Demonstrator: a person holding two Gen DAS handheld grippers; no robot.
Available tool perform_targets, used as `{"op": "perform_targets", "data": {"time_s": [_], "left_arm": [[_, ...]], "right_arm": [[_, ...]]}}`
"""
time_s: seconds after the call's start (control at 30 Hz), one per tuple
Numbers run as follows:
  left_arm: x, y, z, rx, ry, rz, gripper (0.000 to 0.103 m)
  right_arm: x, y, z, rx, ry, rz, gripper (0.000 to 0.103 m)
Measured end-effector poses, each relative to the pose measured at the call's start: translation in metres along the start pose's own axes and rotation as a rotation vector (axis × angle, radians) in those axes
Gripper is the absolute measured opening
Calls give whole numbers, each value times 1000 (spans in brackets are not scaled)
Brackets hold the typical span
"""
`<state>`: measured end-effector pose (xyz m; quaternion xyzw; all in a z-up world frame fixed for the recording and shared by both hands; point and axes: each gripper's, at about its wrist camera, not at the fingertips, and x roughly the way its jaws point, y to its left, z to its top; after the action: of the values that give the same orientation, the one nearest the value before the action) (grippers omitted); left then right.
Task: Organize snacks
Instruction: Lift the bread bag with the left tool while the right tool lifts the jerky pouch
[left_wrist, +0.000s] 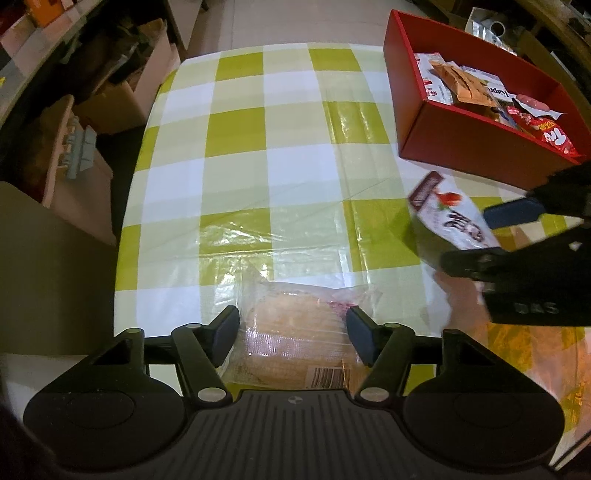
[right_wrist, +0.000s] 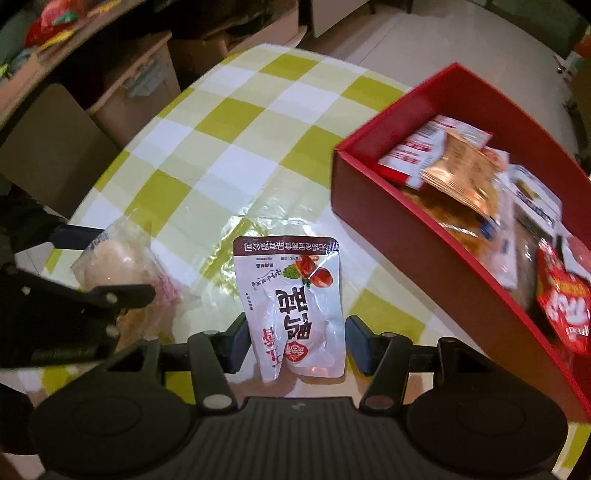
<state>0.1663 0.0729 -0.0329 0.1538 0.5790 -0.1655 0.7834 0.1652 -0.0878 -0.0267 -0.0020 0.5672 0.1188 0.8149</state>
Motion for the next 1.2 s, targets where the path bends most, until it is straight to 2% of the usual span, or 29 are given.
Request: {"op": "perform_targets", "data": {"time_s": [0.37,0.8,1.2], "left_arm": [[-15,-14,-4,-18,-29,0,66],[-40,-53,8,23,-98,-51,66],[-63,-100,36,60,-181,-109,66]], "right_arm": [[-32,-18,-42,107,-84,21,63],[-65,-44,-60,162,-155,-28,63],[-100,-83,-70,240,-245,-61,63]]}}
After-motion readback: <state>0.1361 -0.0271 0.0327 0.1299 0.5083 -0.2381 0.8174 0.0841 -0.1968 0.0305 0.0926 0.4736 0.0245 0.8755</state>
